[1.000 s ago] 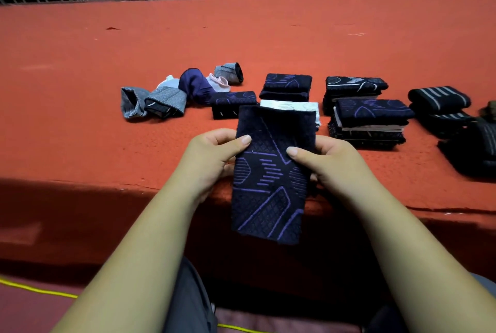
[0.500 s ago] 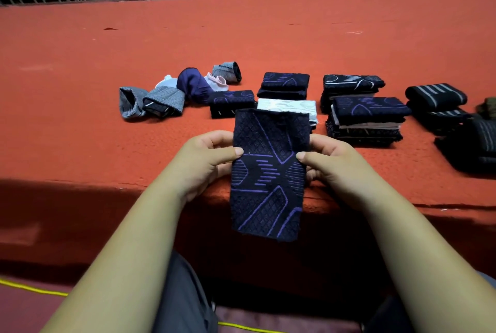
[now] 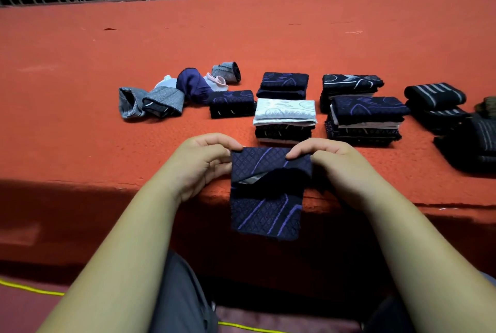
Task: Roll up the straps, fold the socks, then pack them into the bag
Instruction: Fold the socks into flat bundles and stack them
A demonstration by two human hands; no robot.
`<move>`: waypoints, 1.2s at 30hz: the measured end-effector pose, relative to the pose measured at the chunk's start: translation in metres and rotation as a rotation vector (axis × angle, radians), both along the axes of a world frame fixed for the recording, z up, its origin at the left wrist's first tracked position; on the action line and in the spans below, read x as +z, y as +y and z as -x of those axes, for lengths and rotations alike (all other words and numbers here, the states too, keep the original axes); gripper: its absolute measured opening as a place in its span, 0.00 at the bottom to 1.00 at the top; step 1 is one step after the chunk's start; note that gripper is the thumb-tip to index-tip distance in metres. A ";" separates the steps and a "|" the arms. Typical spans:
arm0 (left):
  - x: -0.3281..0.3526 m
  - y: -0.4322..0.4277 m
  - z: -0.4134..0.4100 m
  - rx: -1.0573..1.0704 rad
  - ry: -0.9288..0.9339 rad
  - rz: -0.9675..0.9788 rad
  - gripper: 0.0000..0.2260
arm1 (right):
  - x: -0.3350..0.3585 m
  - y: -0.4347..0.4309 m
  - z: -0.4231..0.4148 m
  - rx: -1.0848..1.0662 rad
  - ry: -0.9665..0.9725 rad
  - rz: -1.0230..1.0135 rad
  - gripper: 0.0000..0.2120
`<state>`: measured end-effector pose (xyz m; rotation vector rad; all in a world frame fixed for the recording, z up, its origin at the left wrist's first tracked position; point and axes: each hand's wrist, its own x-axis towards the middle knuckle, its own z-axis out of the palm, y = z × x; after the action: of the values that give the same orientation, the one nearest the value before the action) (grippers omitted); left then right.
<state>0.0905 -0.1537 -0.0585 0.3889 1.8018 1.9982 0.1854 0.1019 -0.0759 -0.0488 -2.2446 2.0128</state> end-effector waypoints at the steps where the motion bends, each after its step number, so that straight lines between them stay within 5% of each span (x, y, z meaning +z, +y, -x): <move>1: 0.000 0.000 0.001 0.009 -0.008 -0.007 0.12 | 0.001 0.000 -0.001 0.006 0.005 0.017 0.19; 5: -0.005 0.000 0.003 -0.046 -0.045 -0.042 0.05 | 0.005 -0.003 -0.007 0.053 0.007 0.025 0.11; 9: -0.014 0.001 0.004 -0.078 0.021 0.126 0.21 | -0.002 -0.004 -0.007 0.046 0.074 -0.116 0.06; 12: -0.017 -0.001 0.007 -0.091 0.063 0.184 0.23 | -0.003 -0.008 -0.006 0.059 0.103 -0.176 0.11; 17: -0.011 0.003 0.005 -0.053 0.044 -0.001 0.19 | -0.004 -0.012 -0.007 0.073 0.150 -0.146 0.27; 24: -0.007 0.003 0.006 -0.013 0.017 -0.191 0.20 | -0.001 -0.013 -0.003 0.156 0.068 -0.161 0.14; 30: -0.013 -0.002 0.004 -0.266 0.009 0.000 0.20 | -0.006 -0.012 -0.004 0.093 0.057 -0.009 0.10; 36: -0.008 0.001 -0.001 -0.173 0.107 0.080 0.17 | -0.005 -0.010 -0.005 0.072 -0.004 0.019 0.08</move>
<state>0.0919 -0.1528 -0.0662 0.6148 1.8373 1.8131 0.1904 0.0922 -0.0812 0.0273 -2.2607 2.0717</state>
